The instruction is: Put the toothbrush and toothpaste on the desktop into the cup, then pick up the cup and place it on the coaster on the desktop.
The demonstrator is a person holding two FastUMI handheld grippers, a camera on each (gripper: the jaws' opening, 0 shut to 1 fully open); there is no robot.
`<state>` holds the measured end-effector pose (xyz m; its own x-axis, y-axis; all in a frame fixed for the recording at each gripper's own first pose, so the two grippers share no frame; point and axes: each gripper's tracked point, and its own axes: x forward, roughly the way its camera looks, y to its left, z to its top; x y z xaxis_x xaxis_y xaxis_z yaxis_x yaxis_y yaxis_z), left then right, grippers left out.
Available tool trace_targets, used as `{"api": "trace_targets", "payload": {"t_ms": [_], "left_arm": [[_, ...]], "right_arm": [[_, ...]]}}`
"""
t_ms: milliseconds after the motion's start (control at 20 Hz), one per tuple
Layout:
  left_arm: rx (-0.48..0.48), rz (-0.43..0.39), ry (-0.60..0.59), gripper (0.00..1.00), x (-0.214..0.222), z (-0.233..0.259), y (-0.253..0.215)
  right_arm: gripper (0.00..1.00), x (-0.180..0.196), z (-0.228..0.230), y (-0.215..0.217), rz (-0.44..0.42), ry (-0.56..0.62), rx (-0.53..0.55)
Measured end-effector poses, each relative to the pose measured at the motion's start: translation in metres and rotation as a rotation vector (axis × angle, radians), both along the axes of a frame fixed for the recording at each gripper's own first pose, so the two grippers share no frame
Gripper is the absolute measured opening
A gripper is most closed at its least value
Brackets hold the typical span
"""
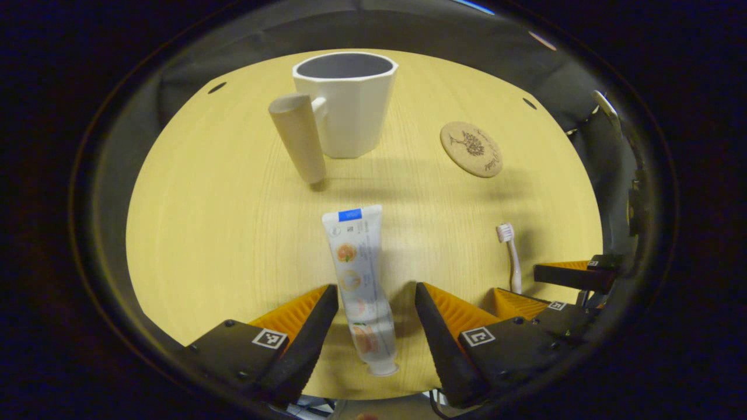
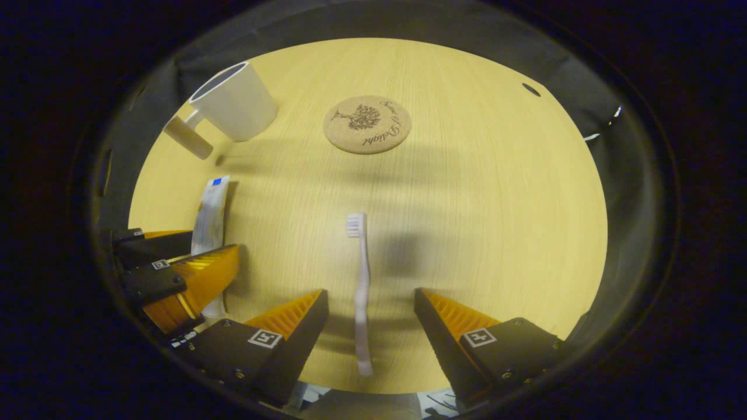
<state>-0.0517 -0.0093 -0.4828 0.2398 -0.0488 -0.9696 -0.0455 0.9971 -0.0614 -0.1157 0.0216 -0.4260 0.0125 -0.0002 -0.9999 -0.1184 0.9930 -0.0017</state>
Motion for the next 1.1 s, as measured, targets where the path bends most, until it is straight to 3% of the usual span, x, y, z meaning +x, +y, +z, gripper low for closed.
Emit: {"api": "trace_targets", "payload": {"t_ms": [200, 450, 550, 600, 650, 800, 850, 900, 950, 1000, 1050, 1100], "left_arm": [[0.079, -0.063, 0.077, 0.94, 0.001, -0.008, -0.001], [0.074, -0.005, 0.124, 0.95, 0.002, -0.005, 0.002], [0.078, 0.01, 0.114, 0.84, 0.005, -0.006, 0.004], [0.077, 0.02, 0.104, 0.75, 0.008, -0.004, 0.006], [0.073, 0.034, 0.102, 0.66, 0.009, -0.007, 0.005], [0.074, 0.012, 0.112, 0.4, 0.009, -0.005, 0.003], [0.072, 0.011, 0.104, 0.38, 0.012, -0.003, 0.003], [0.072, 0.012, 0.11, 0.3, 0.01, -0.004, 0.002], [0.074, 0.012, 0.094, 0.3, 0.012, -0.002, 0.003], [0.071, 0.021, 0.095, 0.24, 0.007, -0.004, 0.003], [0.07, 0.032, 0.073, 0.23, 0.012, -0.001, 0.004], [0.052, 0.038, 0.063, 0.15, 0.014, -0.001, 0.002]], "right_arm": [[0.96, 0.005, -0.002, 0.002, -0.018, 0.088, -0.02], [0.96, 0.006, -0.001, 0.002, -0.028, 0.119, -0.025], [0.95, 0.005, -0.002, 0.002, -0.038, 0.122, -0.032], [0.84, 0.006, 0.0, 0.001, -0.028, 0.12, -0.034], [0.83, 0.006, 0.002, -0.003, -0.035, 0.122, -0.039], [0.22, 0.009, 0.004, -0.013, -0.083, 0.113, -0.038], [0.13, 0.007, 0.001, -0.012, -0.073, 0.117, -0.027], [0.13, 0.007, 0.001, -0.013, -0.062, 0.119, -0.023], [0.13, 0.01, 0.003, -0.014, -0.081, 0.09, -0.032], [0.02, 0.01, -0.02, -0.012, -0.068, 0.102, -0.035], [0.01, 0.01, -0.006, -0.013, -0.073, 0.093, -0.036], [0.01, 0.013, -0.003, -0.012, -0.072, 0.084, -0.037]]}}
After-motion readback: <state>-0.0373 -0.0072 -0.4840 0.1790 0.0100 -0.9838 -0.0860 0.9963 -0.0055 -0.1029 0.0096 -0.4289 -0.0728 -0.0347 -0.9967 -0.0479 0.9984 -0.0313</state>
